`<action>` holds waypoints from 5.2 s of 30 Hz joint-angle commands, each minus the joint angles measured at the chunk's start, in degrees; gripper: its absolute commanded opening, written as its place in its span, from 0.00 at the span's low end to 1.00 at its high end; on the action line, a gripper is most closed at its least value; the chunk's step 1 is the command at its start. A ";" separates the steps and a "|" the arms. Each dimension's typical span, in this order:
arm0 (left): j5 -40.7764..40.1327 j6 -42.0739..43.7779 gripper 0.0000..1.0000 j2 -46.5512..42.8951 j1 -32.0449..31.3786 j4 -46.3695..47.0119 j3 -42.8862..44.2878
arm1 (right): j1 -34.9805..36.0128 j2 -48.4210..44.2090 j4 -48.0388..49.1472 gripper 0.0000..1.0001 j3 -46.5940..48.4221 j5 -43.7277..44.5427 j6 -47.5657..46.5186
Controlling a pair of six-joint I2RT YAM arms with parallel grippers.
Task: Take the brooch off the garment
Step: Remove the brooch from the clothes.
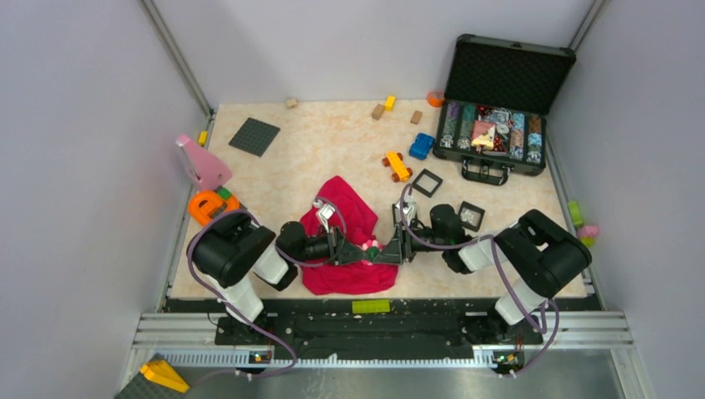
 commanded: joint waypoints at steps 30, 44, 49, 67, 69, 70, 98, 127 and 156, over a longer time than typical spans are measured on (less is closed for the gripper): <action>0.17 0.26 0.00 -0.47 -0.21 2.43 0.38 | 2.73 3.53 0.80 0.38 5.68 0.53 -1.52; -0.62 0.53 0.00 -0.72 -0.06 2.19 -0.05 | 0.64 -3.57 -4.44 0.45 2.84 0.41 -4.08; -1.02 0.48 0.00 -1.89 0.67 1.51 0.19 | -0.20 -5.81 -5.97 0.64 1.14 -0.40 -5.06; -1.38 0.62 0.00 -8.64 3.65 -3.24 0.34 | 1.31 -6.12 -5.02 0.32 -1.05 -0.48 -6.27; -1.93 1.35 0.00 -10.10 3.85 -5.11 0.44 | 1.32 -6.34 -4.52 0.24 -1.34 -0.91 -5.78; -2.36 1.86 0.00 -10.86 3.86 -6.26 0.52 | 1.32 -6.66 -4.30 0.21 -1.38 -1.05 -5.52; 2.46 1.80 0.47 -7.88 1.85 2.14 0.33 | 1.39 -5.37 -5.46 0.00 1.70 -2.55 -4.84; -0.77 9.62 0.47 -7.89 -1.02 -14.61 7.27 | 1.41 -4.94 -6.29 0.00 1.88 -3.49 -5.44; -8.89 14.72 0.00 -14.03 -4.25 -19.03 6.10 | 1.40 -5.98 -4.71 0.00 1.27 -2.42 -2.80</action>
